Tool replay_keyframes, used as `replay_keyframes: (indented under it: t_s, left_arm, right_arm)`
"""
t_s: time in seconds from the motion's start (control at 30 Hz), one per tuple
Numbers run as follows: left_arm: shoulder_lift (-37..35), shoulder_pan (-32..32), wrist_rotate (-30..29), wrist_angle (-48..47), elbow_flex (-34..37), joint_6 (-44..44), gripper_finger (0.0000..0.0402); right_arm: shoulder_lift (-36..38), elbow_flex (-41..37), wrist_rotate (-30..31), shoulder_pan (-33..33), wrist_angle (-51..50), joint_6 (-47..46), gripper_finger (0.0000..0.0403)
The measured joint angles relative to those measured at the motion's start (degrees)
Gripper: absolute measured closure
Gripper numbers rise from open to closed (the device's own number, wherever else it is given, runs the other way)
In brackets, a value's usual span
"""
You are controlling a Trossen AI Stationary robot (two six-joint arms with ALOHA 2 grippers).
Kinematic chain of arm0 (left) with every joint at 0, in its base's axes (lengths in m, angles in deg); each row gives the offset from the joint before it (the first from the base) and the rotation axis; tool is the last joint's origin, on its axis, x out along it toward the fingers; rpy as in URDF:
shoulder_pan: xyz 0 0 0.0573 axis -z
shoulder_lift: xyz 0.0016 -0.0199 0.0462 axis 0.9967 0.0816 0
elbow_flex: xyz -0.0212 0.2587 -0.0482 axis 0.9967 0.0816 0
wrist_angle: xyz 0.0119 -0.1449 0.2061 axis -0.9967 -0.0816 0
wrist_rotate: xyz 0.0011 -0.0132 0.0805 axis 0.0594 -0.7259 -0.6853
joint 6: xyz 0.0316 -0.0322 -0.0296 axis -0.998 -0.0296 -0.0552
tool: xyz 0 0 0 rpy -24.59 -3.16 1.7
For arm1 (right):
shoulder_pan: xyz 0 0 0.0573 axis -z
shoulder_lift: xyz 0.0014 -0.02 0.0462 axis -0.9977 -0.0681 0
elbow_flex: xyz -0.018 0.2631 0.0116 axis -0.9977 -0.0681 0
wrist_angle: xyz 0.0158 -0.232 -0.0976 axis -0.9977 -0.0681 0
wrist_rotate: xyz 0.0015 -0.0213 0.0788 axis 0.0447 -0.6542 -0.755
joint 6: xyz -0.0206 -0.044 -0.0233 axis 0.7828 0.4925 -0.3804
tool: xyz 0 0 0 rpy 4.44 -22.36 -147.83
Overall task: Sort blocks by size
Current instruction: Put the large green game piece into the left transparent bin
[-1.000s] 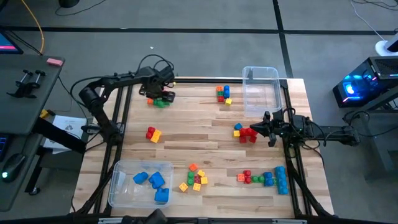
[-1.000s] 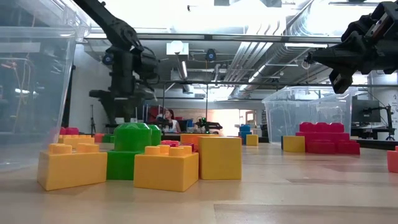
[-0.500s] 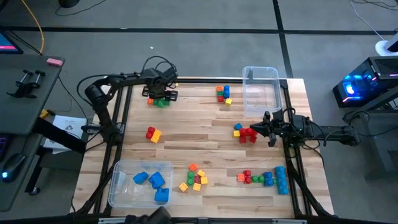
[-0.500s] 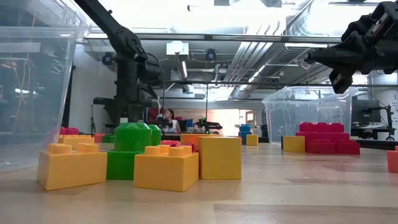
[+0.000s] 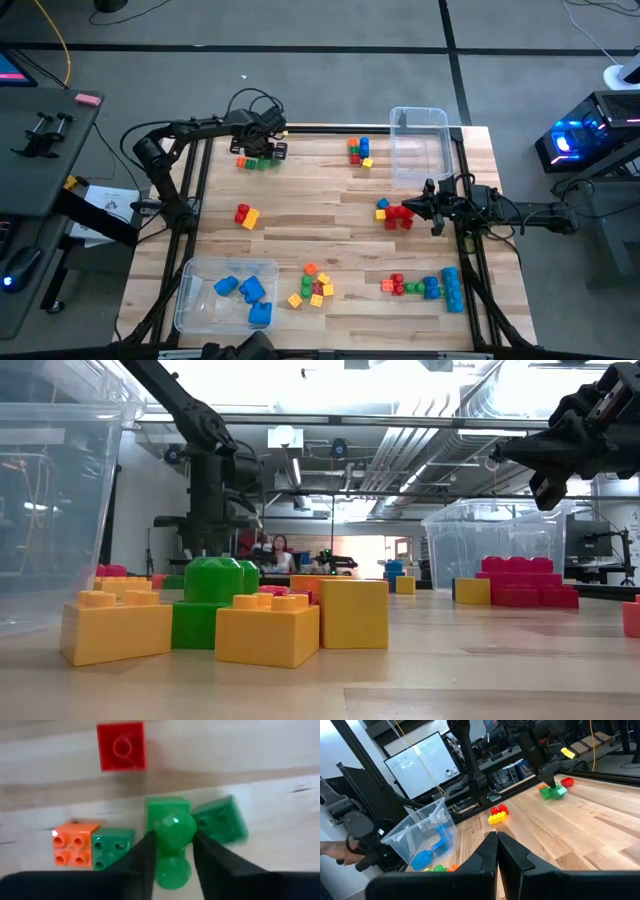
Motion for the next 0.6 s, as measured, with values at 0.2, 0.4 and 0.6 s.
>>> replay_keyframes:
  t_s: [0.2, 0.4, 0.6]
  left_arm:
    - [-2.69, 0.00, 0.10, 1.98, 0.00, -1.54, 0.0396]
    - [-5.38, -0.13, -0.22, 2.17, 0.00, -5.85, 0.0399]
    - [-5.00, -1.00, 2.79, 2.57, -0.02, -16.03, 0.0384]
  right_arm:
    - [0.00, 0.00, -0.01, 0.00, 0.00, 0.00, 0.0398]
    - [0.00, -0.01, 0.00, 0.00, 0.00, -0.01, 0.0398]
    - [0.01, -0.01, 0.00, 0.00, 0.00, -0.01, 0.0398]
